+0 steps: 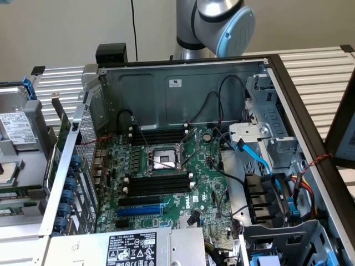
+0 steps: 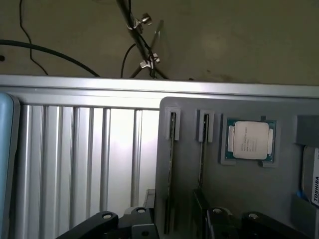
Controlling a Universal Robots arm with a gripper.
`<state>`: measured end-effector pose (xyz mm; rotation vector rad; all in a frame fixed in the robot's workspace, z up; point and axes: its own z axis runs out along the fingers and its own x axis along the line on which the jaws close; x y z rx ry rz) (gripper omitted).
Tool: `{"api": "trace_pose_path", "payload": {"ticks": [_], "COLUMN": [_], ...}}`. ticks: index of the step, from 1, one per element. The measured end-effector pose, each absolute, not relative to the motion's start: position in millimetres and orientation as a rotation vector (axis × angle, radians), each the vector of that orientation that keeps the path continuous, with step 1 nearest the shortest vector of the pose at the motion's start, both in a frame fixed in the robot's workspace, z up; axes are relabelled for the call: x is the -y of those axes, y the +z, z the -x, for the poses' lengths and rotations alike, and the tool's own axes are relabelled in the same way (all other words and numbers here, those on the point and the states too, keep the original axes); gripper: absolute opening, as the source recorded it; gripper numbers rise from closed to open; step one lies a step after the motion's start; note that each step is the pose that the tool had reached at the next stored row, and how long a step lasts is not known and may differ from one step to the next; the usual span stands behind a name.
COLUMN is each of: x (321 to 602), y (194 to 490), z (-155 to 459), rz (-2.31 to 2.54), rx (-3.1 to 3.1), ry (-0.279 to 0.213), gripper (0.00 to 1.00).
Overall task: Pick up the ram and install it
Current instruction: 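Pick up the ram and move it above insertion slot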
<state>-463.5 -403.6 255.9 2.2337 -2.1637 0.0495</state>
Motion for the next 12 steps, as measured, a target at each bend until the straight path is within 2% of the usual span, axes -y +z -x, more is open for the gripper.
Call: {"api": "trace_pose_path", "payload": {"ticks": [12], "x": [403.5], "y": [234.1], "z": [461.9], "rz": [-2.242], "rx": [2.156], "ry": [0.05], "gripper": [0.42]}}
